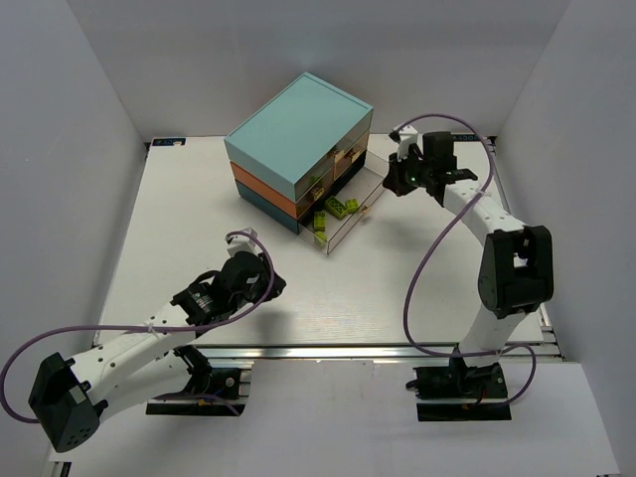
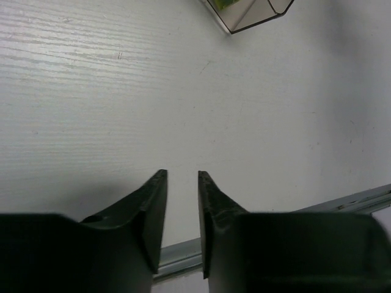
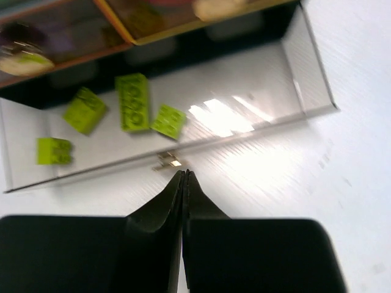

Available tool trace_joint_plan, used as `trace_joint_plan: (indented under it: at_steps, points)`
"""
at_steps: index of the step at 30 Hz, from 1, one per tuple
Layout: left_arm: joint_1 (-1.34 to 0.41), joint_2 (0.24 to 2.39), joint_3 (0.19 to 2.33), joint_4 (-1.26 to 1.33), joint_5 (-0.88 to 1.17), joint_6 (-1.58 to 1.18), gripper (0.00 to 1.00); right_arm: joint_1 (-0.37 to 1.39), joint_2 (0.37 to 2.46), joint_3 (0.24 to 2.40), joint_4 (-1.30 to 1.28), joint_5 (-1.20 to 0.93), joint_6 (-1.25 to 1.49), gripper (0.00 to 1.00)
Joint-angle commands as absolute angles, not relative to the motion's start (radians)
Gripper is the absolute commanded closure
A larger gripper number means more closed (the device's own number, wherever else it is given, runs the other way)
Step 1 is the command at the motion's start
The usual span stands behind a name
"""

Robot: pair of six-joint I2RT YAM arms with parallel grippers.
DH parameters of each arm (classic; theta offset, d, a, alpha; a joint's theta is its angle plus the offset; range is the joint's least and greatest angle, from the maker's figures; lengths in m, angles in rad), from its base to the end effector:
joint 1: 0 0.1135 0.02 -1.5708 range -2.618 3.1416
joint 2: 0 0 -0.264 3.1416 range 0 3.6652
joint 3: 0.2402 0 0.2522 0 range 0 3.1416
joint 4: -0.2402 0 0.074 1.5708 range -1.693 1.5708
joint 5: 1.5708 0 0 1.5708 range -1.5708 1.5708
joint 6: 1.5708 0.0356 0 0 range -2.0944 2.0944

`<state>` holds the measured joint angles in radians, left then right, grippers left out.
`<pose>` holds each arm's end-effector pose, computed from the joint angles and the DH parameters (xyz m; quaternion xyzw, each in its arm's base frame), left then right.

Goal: Sort the legos into containers by color

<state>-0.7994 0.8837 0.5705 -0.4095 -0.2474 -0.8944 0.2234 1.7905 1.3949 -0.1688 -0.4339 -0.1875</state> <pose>0.1355 -0.1269 0.2274 -0.0936 0.9010 -0.2314 0.3547 0.4028 0.1069 0.2753 -0.2761 0.8163 0.1970 0.4675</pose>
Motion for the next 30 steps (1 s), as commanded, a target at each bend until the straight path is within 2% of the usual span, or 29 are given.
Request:
trace_joint_plan:
  at_steps: [1,2,3,6,8,13,18,21,27,30]
  points:
    - [-0.792,0.867,0.558,-0.39,-0.256,-0.885,0.66,0.218,1.796,1.325,-0.162,-0.198,-0.213,1.0]
    - [-0.792,0.867,0.557,-0.385,-0.255,-0.884,0.75,0.222,1.816,1.33,-0.219,-0.174,-0.2,1.0]
    - [-0.792,0.865,0.557,-0.385,-0.256,-0.882,0.79,0.222,1.839,1.351,-0.244,-0.157,-0.186,1.0]
    - [-0.792,0.871,0.564,-0.393,-0.258,-0.877,0.81,0.226,1.922,1.396,-0.282,-0.162,-0.123,1.0]
    - [-0.792,0.876,0.581,-0.412,-0.262,-0.874,0.78,0.232,1.985,1.457,-0.284,-0.176,-0.078,1.0]
    - [-0.792,0.867,0.606,-0.454,-0.279,-0.888,0.57,0.247,2.115,1.604,-0.232,-0.28,-0.029,1.0]
    - [-0.792,0.842,0.61,-0.48,-0.296,-0.92,0.53,0.247,2.193,1.661,-0.086,-0.48,0.066,1.0]
    - [-0.792,0.845,0.627,-0.502,-0.308,-0.942,0.51,0.261,2.299,1.771,-0.013,-0.587,0.148,1.0]
    - [-0.801,0.857,0.647,-0.514,-0.308,-0.953,0.42,0.285,2.376,1.808,0.152,-0.641,0.278,1.0]
    - [-0.801,0.87,0.652,-0.512,-0.301,-0.96,0.37,0.294,2.433,1.856,0.19,-0.655,0.321,0.95]
